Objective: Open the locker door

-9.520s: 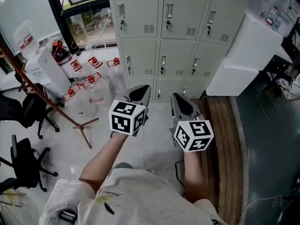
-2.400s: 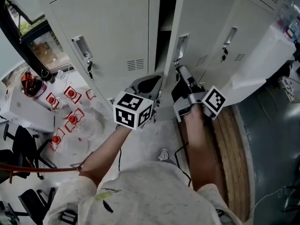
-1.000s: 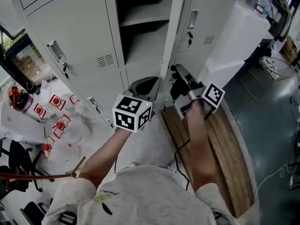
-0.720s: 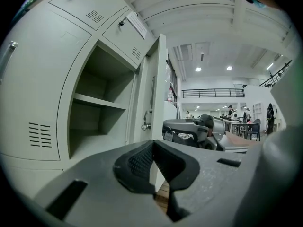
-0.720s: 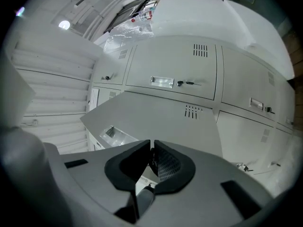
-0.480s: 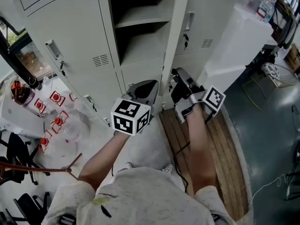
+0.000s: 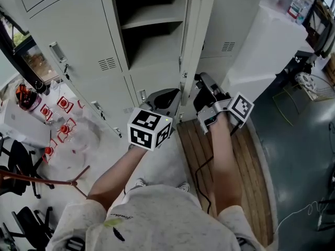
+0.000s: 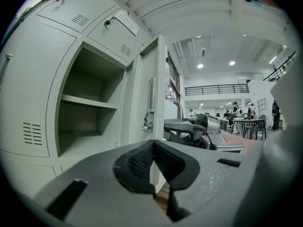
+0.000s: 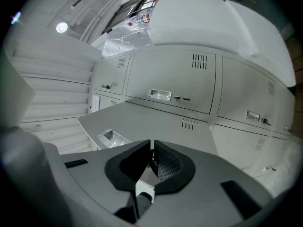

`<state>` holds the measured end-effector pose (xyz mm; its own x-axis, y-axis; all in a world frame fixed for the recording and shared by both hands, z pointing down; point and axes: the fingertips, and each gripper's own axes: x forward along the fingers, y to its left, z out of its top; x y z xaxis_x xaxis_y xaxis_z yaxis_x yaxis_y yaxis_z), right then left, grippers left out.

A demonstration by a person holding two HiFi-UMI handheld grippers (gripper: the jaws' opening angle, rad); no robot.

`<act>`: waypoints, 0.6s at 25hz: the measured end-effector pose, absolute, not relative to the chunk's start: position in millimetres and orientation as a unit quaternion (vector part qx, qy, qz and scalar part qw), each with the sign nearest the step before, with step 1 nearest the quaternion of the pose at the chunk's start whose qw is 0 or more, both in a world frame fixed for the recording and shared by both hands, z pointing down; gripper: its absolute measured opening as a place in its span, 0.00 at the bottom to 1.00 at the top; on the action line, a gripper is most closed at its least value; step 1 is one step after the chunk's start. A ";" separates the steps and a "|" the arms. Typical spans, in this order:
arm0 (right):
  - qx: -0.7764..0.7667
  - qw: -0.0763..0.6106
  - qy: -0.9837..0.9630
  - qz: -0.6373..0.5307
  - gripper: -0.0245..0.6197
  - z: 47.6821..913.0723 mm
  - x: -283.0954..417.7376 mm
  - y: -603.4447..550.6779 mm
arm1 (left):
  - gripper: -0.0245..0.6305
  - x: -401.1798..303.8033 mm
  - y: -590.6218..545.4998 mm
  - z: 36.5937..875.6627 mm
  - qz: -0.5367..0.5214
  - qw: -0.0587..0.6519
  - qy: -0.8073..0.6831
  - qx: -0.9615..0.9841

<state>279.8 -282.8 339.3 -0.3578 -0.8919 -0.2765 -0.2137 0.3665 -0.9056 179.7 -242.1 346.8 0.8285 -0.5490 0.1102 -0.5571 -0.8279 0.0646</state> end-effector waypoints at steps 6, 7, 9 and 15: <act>-0.372 0.416 0.720 -0.412 0.08 339.5 298.1 -283.2 | 0.05 202.9 -240.4 348.4 0.047 0.043 -0.298 0.953; -0.370 0.416 0.721 -0.413 0.08 339.3 300.7 -283.0 | 0.05 206.2 -240.4 348.4 0.046 0.044 -0.300 0.952; -0.368 0.415 0.721 -0.415 0.08 339.3 307.2 -282.5 | 0.05 213.3 -240.4 348.5 0.046 0.044 -0.304 0.951; -0.366 0.411 0.724 -0.416 0.08 339.3 325.9 -284.6 | 0.05 234.2 -239.7 350.4 0.047 0.046 -0.311 0.948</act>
